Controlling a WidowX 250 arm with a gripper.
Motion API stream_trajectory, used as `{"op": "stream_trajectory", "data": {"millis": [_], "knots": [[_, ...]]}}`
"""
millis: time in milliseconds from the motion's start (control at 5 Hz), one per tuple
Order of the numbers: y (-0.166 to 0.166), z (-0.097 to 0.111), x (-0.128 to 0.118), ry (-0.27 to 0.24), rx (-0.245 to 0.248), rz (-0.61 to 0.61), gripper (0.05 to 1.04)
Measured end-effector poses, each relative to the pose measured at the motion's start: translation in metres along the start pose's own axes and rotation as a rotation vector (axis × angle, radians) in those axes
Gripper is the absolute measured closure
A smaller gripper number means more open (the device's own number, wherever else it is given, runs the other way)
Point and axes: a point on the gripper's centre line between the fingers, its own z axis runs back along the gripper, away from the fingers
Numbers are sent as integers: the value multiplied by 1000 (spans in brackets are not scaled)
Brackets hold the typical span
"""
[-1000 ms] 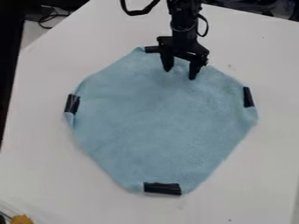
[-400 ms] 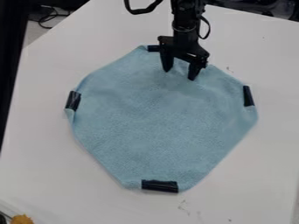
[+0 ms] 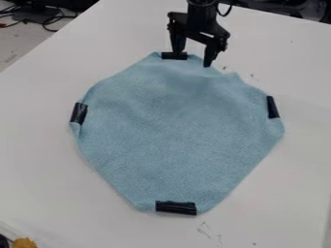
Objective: Stretch the cloth from the left to top right
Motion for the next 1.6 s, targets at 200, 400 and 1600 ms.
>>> {"op": "stream_trajectory", "data": {"millis": [200,400,1600], "knots": [[5,21,3,-61,12,34,85],[4,34,-5,-94,4,90,85],[-108,87,-118,76,-127,341,85]]}}
